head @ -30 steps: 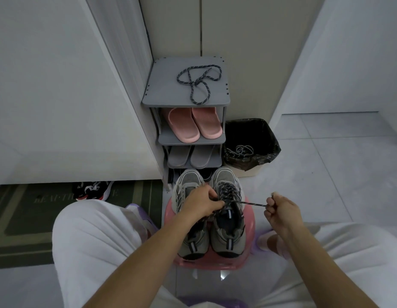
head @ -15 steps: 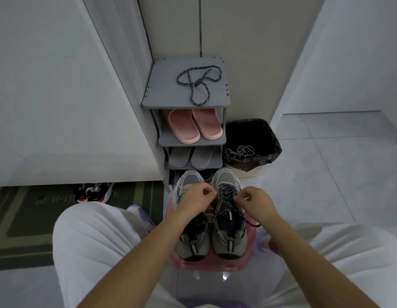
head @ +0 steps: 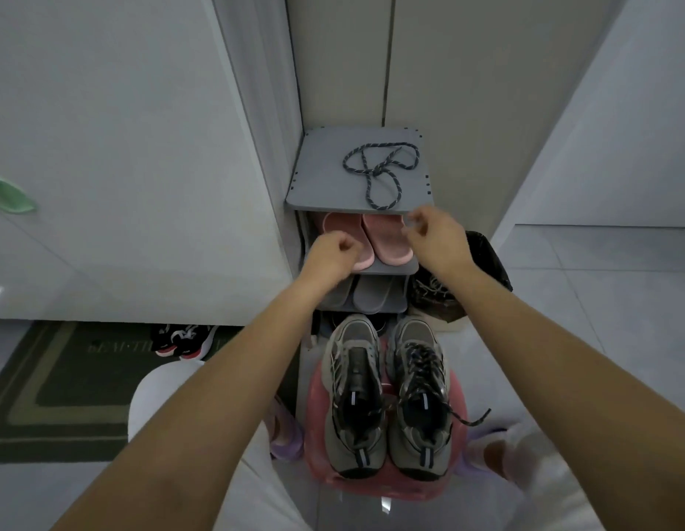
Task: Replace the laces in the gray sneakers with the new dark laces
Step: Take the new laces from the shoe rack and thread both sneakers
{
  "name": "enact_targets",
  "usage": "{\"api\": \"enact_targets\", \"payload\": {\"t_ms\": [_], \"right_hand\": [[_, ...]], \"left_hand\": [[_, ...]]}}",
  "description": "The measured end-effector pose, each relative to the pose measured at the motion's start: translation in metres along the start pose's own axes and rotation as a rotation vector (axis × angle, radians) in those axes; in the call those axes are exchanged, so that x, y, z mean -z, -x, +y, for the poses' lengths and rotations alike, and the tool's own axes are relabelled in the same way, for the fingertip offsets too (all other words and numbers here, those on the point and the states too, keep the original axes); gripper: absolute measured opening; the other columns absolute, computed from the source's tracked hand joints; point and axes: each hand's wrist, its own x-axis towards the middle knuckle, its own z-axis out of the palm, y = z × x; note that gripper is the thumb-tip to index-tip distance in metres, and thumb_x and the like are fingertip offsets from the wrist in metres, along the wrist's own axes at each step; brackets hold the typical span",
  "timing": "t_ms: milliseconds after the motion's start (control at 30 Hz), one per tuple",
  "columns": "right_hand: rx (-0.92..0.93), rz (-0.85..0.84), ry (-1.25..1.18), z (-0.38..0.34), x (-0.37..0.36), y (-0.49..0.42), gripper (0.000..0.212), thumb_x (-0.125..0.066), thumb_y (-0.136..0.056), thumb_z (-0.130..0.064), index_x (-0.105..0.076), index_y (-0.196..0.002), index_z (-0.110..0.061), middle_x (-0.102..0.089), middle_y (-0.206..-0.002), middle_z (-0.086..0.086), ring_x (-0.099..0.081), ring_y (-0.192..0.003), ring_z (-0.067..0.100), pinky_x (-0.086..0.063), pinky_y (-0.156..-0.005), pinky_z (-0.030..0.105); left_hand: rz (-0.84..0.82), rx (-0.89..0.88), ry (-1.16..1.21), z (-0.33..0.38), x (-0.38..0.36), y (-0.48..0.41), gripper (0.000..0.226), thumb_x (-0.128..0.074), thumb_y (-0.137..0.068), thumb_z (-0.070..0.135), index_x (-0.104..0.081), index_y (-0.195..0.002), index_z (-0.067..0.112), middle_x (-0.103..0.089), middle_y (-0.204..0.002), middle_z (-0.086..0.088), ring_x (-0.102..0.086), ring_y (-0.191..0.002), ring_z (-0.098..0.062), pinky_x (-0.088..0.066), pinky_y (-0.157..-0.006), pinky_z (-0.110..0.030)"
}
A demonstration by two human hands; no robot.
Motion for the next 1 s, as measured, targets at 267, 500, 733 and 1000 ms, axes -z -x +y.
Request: {"api": "enact_targets", "payload": {"t_ms": [267,500,733,1000], "right_hand": [[0.120,-0.225,0.601,-0.031,0.009,-0.067,0.034,-0.046,-0.094,-0.013,-0.054,-0.127,-0.017,-0.034,-0.130,0.017,-0.054,-0.106,0.039,-0.047,-0.091,0.044],[0.297,-0.137,0.262,-0.046,0.030,-0.070,0.017,-0.054,-0.090,-0.014,-0.064,-0.101,-0.008,-0.064,-0.105,0.015,-0.060,-0.097,0.033,-0.048,-0.081,0.038],[0.062,0.007,0.155,-0.028,0.094,-0.072,0.020,-0.054,-0.092,-0.014,-0.064,-0.105,-0.002,-0.066,-0.103,0.018,-0.061,-0.094,0.030,-0.040,-0.072,0.027],[-0.161,0.038,0.004,-0.006,0.127,-0.046,0.015,-0.054,-0.092,-0.013,-0.063,-0.097,-0.003,-0.069,-0.085,0.013,-0.067,-0.063,0.009,-0.046,-0.055,0.017]], "left_hand": [[-0.057,-0.083,-0.147,0.052,0.016,-0.053,0.033,-0.060,-0.089,0.018,-0.055,-0.120,0.008,-0.057,-0.121,-0.009,-0.056,-0.110,-0.023,-0.043,-0.093,-0.029],[-0.073,-0.162,-0.250,0.079,0.020,-0.058,0.022,-0.051,-0.094,0.024,-0.064,-0.098,0.007,-0.064,-0.097,-0.013,-0.060,-0.087,-0.027,-0.045,-0.073,-0.031],[0.101,-0.116,0.060,0.094,0.085,-0.054,0.034,-0.044,-0.098,0.021,-0.052,-0.066,0.018,-0.050,-0.061,0.000,-0.043,-0.047,-0.010,-0.038,-0.047,-0.021],[0.061,0.020,0.334,0.079,0.121,-0.016,0.024,-0.051,-0.094,0.020,-0.060,-0.072,0.015,-0.048,-0.059,0.002,-0.039,-0.044,-0.009,-0.039,-0.048,-0.021]]}}
